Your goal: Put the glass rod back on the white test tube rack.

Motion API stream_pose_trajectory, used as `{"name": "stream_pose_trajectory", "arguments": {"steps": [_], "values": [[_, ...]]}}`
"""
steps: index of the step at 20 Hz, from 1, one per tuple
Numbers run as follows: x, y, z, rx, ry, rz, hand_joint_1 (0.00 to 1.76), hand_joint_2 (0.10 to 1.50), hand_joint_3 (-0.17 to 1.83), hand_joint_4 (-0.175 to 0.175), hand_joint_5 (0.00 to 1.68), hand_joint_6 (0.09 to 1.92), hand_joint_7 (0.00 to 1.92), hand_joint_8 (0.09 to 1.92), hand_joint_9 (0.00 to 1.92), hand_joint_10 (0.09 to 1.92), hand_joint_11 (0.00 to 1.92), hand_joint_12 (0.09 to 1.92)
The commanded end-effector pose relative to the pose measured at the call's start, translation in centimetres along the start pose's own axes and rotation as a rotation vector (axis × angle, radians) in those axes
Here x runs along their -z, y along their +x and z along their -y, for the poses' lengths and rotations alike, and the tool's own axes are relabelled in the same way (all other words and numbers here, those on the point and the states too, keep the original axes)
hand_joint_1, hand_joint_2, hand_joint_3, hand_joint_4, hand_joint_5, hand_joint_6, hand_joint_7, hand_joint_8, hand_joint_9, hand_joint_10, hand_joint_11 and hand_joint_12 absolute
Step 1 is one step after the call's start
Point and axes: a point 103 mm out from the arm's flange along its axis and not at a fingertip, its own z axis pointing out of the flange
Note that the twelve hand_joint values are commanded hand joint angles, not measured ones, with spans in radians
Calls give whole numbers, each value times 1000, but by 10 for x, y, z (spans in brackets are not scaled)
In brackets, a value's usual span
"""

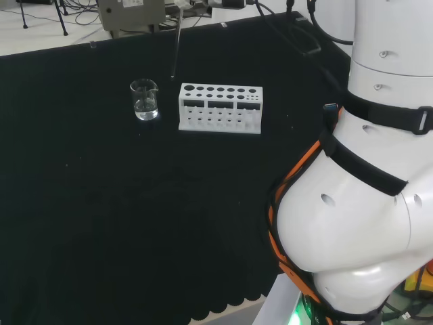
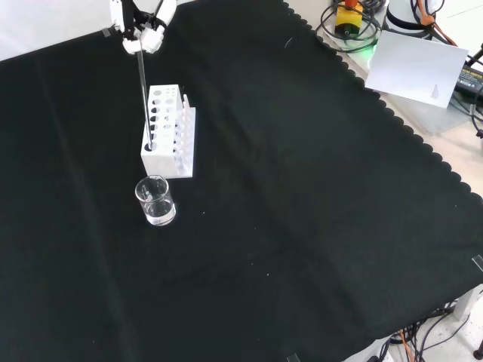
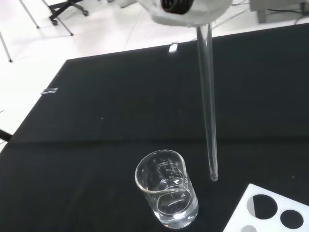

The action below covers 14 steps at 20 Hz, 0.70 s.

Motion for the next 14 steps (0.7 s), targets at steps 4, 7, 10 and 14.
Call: {"name": "stream_pose_trajectory", "arguments": {"steps": [4,7,10,14], "values": [[8,-27,21,-155,-8,44,1236,1026,-175,-175,1479,145,1581,919,1920,436,1813,815],[10,-32,26,-168,-12,45,1236,1026,-175,-175,1480,144,1581,919,1920,436,1813,816],[13,-38,30,-182,-18,47,1236,1026,-175,-175,1480,144,1581,919,1920,436,1814,816],[17,-45,35,-200,-25,50,1236,1026,-175,-175,1480,143,1581,919,1920,436,1813,816]]}}
